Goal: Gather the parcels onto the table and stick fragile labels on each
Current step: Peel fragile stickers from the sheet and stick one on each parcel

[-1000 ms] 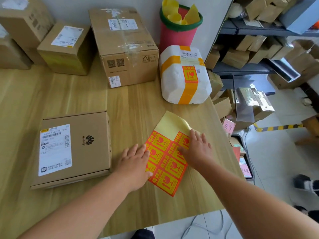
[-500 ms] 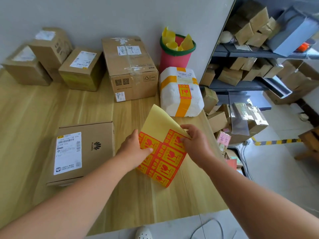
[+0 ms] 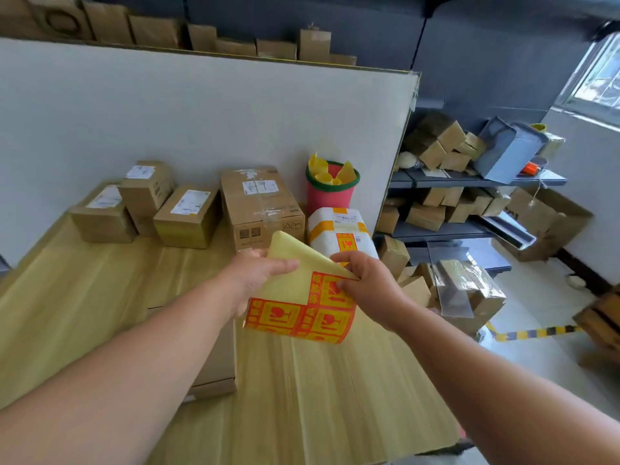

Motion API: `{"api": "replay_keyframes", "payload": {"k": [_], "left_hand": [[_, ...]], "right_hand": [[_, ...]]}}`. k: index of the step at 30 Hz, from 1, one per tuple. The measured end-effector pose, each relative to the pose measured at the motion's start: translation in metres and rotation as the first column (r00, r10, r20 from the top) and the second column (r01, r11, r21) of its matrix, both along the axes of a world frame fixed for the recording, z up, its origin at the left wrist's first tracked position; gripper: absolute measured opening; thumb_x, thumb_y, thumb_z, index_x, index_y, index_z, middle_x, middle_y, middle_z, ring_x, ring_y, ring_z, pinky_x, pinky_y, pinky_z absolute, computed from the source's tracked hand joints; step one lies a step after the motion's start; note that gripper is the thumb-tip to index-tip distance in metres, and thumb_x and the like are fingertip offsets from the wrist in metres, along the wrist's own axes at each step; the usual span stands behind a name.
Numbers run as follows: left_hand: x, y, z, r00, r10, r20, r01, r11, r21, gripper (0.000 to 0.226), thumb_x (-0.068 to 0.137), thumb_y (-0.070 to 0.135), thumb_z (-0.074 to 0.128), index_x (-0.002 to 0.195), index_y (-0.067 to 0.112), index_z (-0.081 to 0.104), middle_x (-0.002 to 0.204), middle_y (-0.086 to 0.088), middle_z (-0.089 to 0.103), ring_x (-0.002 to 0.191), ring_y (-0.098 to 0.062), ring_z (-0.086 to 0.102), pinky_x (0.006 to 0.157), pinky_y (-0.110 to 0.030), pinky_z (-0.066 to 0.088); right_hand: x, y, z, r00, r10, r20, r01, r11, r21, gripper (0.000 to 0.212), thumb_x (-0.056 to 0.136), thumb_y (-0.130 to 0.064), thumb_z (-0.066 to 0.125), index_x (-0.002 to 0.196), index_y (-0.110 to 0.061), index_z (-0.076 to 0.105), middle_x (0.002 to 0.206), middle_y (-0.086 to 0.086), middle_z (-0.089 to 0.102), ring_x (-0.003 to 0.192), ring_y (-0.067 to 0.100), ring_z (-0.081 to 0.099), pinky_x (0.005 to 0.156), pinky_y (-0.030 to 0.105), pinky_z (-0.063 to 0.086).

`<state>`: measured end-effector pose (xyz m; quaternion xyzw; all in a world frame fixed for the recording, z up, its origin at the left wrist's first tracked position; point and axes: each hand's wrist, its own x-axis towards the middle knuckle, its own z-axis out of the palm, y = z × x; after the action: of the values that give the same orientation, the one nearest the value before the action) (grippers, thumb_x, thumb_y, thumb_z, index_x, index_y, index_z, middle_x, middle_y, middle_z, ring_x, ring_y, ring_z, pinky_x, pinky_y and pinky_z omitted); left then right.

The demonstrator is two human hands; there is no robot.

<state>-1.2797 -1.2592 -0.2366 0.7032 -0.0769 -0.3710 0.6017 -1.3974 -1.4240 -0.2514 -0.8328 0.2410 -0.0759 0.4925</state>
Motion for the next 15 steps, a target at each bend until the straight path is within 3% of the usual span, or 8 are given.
{"api": "replay_keyframes", "payload": {"k": [4,6,8,10,13,15], "left_hand": [[-0.006,0.008,0.015,0.998,-0.002,-0.066,-0.002,0.998,-0.066,0.025,0.081,0.005,0.069,0.105,0.011,0.061,0.102,-0.020,0.069,0.096,-0.037,0.065,0.084,-0.050,0.052],[-0.009,0.010,0.020,0.997,0.031,-0.074,-0.039,0.993,-0.112,0.025,0.082,0.004,0.066,0.105,0.011,0.061,0.104,-0.022,0.067,0.096,-0.038,0.064,0.086,-0.052,0.051],[-0.012,0.010,0.024,0.995,0.077,-0.068,-0.086,0.984,-0.155,0.020,0.084,0.001,0.062,0.101,0.012,0.061,0.098,-0.021,0.066,0.085,-0.035,0.064,0.079,-0.047,0.052],[-0.015,0.009,0.027,0.992,0.112,-0.059,-0.121,0.974,-0.193,0.018,0.085,0.000,0.060,0.099,0.011,0.061,0.092,-0.020,0.066,0.080,-0.033,0.063,0.076,-0.045,0.052],[-0.020,0.010,0.030,0.993,0.104,-0.051,-0.113,0.967,-0.229,0.019,0.085,-0.001,0.057,0.099,0.011,0.064,0.092,-0.021,0.067,0.084,-0.034,0.063,0.083,-0.049,0.051],[-0.024,0.011,0.032,0.996,0.069,-0.061,-0.082,0.967,-0.239,0.021,0.085,-0.003,0.053,0.097,0.009,0.064,0.089,-0.022,0.066,0.081,-0.034,0.063,0.079,-0.046,0.051]], "right_hand": [[0.003,0.010,0.012,0.973,-0.194,0.124,0.218,0.947,-0.236,0.055,0.083,-0.013,0.071,0.132,-0.024,0.050,0.126,-0.005,0.052,0.113,0.015,0.053,0.092,0.037,0.050],[0.002,0.020,0.018,0.939,-0.261,0.224,0.326,0.884,-0.335,0.051,0.081,-0.021,0.073,0.127,-0.022,0.052,0.124,-0.006,0.049,0.115,0.014,0.049,0.096,0.038,0.045],[0.000,0.033,0.021,0.947,-0.214,0.238,0.293,0.878,-0.377,0.036,0.083,-0.027,0.072,0.115,-0.020,0.057,0.112,-0.007,0.050,0.106,0.013,0.049,0.087,0.030,0.042],[-0.001,0.047,0.018,0.964,-0.157,0.215,0.232,0.891,-0.390,0.027,0.085,-0.031,0.070,0.106,-0.017,0.060,0.103,-0.008,0.051,0.099,0.012,0.051,0.079,0.026,0.038],[0.003,0.059,0.015,0.958,-0.160,0.237,0.229,0.926,-0.300,0.028,0.086,-0.035,0.069,0.107,-0.017,0.062,0.104,-0.007,0.057,0.098,0.012,0.054,0.083,0.027,0.043],[0.005,0.063,0.016,0.955,-0.174,0.238,0.231,0.944,-0.236,0.029,0.086,-0.037,0.067,0.107,-0.018,0.062,0.104,-0.006,0.059,0.098,0.011,0.055,0.084,0.027,0.045]]}}
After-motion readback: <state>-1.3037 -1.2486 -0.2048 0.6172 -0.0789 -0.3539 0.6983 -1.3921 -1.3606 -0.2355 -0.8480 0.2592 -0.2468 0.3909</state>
